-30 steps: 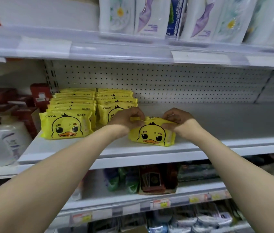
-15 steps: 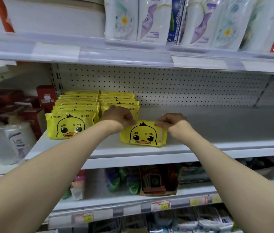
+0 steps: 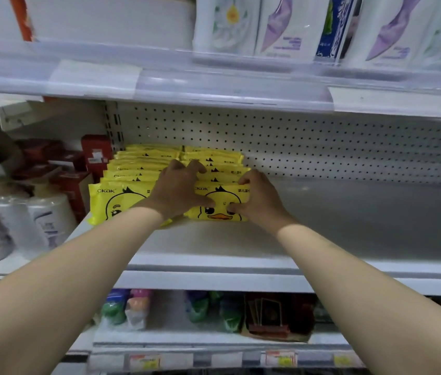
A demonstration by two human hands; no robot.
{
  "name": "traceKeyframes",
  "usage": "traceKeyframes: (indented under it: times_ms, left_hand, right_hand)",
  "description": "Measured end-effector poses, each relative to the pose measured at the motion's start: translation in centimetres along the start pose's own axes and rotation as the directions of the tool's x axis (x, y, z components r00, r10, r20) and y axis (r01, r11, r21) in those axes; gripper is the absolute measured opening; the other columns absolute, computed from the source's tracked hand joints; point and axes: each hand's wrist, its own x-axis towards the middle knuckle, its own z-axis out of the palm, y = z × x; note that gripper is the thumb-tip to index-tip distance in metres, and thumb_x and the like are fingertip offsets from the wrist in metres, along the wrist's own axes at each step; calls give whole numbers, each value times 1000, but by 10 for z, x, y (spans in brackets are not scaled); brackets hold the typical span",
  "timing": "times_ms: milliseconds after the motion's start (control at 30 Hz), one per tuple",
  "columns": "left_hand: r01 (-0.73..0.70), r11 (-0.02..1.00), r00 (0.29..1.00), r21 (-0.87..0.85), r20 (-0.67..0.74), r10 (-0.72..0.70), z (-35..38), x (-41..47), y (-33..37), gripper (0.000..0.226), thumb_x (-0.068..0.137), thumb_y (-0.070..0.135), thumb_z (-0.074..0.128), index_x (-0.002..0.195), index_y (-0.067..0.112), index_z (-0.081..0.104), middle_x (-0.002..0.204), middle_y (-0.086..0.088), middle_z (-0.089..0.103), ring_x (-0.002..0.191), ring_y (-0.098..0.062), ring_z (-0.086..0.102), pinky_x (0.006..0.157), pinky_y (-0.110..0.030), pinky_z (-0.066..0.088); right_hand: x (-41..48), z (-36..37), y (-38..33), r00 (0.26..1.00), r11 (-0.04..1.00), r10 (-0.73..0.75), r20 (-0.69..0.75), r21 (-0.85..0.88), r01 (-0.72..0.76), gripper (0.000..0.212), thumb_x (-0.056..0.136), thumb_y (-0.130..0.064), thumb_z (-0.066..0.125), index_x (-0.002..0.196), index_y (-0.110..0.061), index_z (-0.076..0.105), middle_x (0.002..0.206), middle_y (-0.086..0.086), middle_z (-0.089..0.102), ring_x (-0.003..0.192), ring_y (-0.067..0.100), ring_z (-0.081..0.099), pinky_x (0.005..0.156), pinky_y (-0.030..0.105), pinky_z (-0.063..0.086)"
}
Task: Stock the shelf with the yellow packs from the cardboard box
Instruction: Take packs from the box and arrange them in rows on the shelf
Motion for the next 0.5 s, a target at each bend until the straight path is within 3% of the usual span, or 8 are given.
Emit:
traceKeyframes:
  times_ms: [100, 200, 367, 500]
  left_hand:
    - [-34, 974, 998, 223, -42, 45, 0, -4, 2, 87, 63, 54, 83, 135, 25, 44, 121, -3, 60, 125, -27, 35, 101, -37, 32]
    - [15, 953, 993, 303, -118, 22, 0, -9, -1, 82, 68, 54, 79, 136, 23, 44, 126, -3, 57, 125, -27, 35, 103, -37, 32]
    - [33, 982, 985, 188, -171, 0, -14, -28, 1, 77, 72, 49, 78, 138, 26, 46, 139, -3, 46, 135, -29, 29, 108, -41, 30]
    - [107, 989, 987, 99, -127, -94, -37, -53, 6, 76, 73, 51, 78, 138, 28, 45, 143, -4, 42, 136, -30, 27, 108, -41, 32]
  right_hand:
    - [4, 8, -2, 1000, 999, -23, -20, -40, 22, 62, 67, -33, 88, 113, -22, 48, 113, -5, 41, 109, 18, 48, 79, 30, 39]
    - [1, 10, -7, 998, 987, -41, -39, -160, 35, 64, 71, -42, 84, 120, -23, 48, 120, -2, 42, 115, 19, 45, 79, 32, 43]
    - [-17, -3, -21, 998, 977, 19, -59, -211, -31, 70, 78, -45, 78, 135, -22, 45, 136, 2, 42, 131, 23, 37, 95, 38, 44]
    - [-41, -21, -41, 993, 965, 114, 5, -239, -110, 69, 81, -46, 76, 138, -24, 44, 140, 2, 43, 134, 23, 36, 102, 37, 41]
